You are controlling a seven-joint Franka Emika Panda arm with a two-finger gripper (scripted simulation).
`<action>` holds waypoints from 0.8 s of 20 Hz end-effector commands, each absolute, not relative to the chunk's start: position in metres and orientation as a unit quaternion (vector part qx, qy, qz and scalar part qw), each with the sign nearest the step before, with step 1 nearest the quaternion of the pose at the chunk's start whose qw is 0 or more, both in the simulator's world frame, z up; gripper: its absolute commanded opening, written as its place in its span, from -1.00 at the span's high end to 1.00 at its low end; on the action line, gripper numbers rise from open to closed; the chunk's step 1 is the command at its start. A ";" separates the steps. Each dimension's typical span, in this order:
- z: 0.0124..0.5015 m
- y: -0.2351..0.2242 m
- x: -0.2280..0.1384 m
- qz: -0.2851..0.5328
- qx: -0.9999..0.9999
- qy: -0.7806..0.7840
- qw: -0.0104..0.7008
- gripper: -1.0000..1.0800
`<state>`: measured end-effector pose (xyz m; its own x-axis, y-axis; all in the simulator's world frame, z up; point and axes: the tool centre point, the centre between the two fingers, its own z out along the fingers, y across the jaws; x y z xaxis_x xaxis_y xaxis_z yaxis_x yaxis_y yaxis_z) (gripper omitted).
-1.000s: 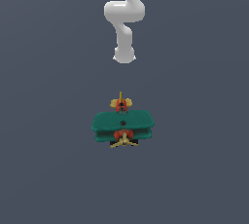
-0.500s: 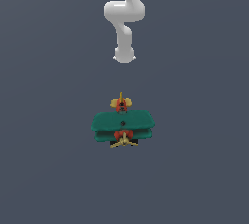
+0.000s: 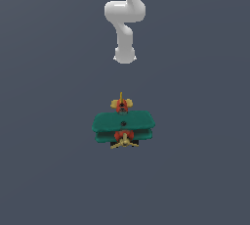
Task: Pick up the object and move it to a goal position.
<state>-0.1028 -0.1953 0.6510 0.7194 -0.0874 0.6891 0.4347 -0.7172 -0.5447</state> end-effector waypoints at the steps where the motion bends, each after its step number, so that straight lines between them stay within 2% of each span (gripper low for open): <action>1: 0.644 -0.205 -0.099 -0.363 -0.845 -0.102 0.379 -0.23; 16: 0.573 -0.252 -0.062 -0.361 -0.797 -0.094 0.474 -0.23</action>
<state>-0.0663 -0.2487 0.5820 0.7202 -0.1833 0.6691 0.4889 -0.5502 -0.6769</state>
